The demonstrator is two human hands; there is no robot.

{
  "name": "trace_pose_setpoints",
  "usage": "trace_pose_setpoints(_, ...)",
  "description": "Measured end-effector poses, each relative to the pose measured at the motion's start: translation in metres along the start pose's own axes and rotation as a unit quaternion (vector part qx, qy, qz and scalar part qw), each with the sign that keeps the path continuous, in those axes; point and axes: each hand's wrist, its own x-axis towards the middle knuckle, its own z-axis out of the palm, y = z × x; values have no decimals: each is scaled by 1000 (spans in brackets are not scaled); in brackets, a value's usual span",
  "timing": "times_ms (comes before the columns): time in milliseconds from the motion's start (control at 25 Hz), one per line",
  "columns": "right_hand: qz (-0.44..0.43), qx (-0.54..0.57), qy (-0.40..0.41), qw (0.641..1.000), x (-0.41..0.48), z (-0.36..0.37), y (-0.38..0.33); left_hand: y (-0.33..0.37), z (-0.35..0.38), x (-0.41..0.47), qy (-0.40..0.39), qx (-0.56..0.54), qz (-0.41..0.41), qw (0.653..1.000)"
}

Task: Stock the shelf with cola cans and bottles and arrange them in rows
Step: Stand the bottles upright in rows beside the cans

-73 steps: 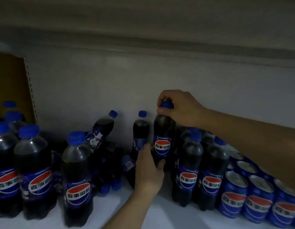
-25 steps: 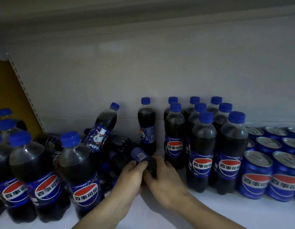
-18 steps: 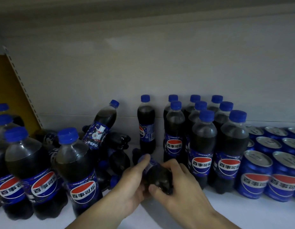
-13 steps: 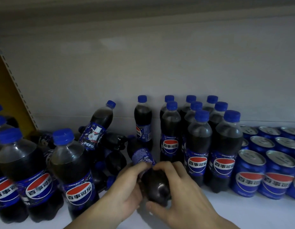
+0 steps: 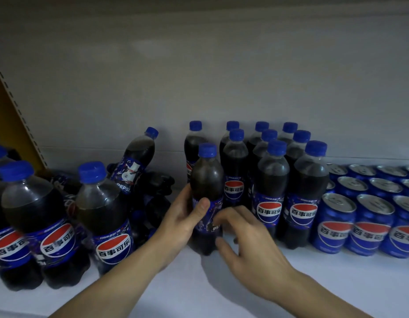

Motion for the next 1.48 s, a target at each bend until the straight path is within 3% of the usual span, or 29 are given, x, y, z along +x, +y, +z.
trace_pose_setpoints(160,-102,-51,150,982,37,-59,-33,-2,-4,1,-2,-9,-8,1000)
trace_pose_setpoints(240,-131,-123,98,979,72,-85,-50,-8,-6,2,-2,0,-28,1000)
trace_pose_setpoints(320,-132,-206,-51,968,105,-93,-57,-14,-2,0,0,42,-46,998)
trace_pose_setpoints(400,-125,-205,-181,954,127,-90,-57,-20,0,-3,26,86,-52,995)
trace_pose_setpoints(480,-112,-188,-218,951,140,-95,-55,-22,-2,-2,26,74,-47,996)
trace_pose_setpoints(680,-124,-279,-208,929,148,-106,-55,-20,-8,-5,-55,71,-77,993)
trace_pose_setpoints(800,-112,-356,-184,909,144,-101,-52,-28,-3,-4,7,179,-62,982)
trace_pose_setpoints(1000,-79,-304,-189,930,145,-110,-38,-36,6,-3,40,209,-37,976)
trace_pose_setpoints(1480,-51,-283,-175,941,138,-127,-17,-43,35,3,43,215,-7,976)
